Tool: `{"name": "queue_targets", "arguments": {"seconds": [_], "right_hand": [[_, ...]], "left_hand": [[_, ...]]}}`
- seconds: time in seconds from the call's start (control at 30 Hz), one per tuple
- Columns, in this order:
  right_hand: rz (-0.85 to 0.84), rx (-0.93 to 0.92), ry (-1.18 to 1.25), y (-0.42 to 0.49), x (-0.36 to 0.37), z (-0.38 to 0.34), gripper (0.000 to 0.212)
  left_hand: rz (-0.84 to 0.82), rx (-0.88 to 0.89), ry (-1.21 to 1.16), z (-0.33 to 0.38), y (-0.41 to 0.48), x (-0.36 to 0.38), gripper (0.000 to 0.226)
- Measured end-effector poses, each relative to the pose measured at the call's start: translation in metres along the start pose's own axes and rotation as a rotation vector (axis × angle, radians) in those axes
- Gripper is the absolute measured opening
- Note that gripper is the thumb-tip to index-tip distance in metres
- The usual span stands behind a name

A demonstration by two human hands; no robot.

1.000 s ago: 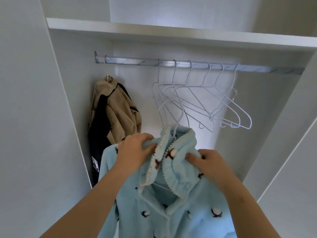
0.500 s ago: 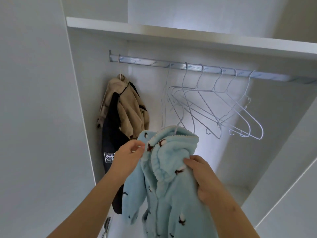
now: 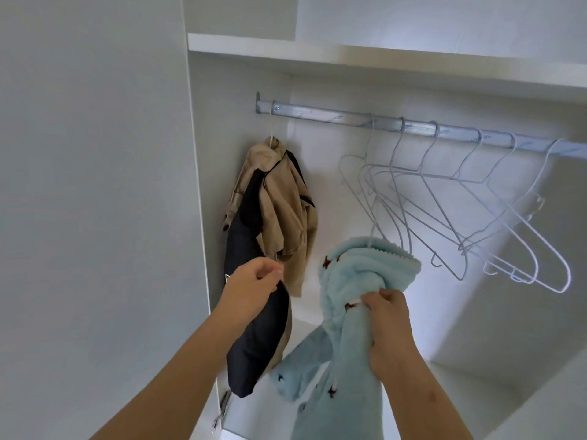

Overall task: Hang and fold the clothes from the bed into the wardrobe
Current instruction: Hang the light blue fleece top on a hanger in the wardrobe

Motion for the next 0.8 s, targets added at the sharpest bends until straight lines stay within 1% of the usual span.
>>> {"name": "queue_targets", "arguments": {"seconds": [0.07, 0.13, 0.2, 0.27, 0.37, 0.53, 0.8], "right_hand": [[-0.052, 0.009, -0.039, 0.01, 0.01, -0.005, 0.013], [-0.085, 0.023, -0.034, 0.022, 0.018, -0.01, 0.012], [-0.104, 0.007, -0.028, 0.034, 0.026, -0.017, 0.006], [-0.087, -0.018, -0.043, 0.048, 0.031, -0.026, 0.005], [-0.06, -0.037, -0.033, 0.072, 0.038, -0.043, 0.017], [0.006, -0.117, -0.008, 0.113, 0.058, -0.085, 0.008], [0.049, -0.24, 0.034, 0.174, 0.099, -0.157, 0.008]], "left_hand": [[-0.003, 0.004, 0.014, 0.0, 0.013, 0.0, 0.017], [-0.008, 0.002, 0.021, -0.001, 0.028, 0.002, 0.016], [-0.028, -0.003, 0.015, 0.001, 0.047, 0.005, 0.015], [-0.054, 0.001, 0.006, 0.006, 0.068, 0.007, 0.014], [-0.063, 0.021, 0.007, 0.016, 0.103, 0.005, 0.013], [0.01, 0.083, -0.008, 0.032, 0.16, -0.008, 0.013], [0.054, 0.247, 0.122, 0.062, 0.228, -0.009, 0.012]]}}
Point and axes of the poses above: each hand's wrist, its own y-axis towards the middle knuckle, its own x-axis out of the palm, z = x × y, the point moved 7 cm from there along y, towards the middle knuckle, and after that the axes turned 12 degrees about -y, right-handed, at the moved point
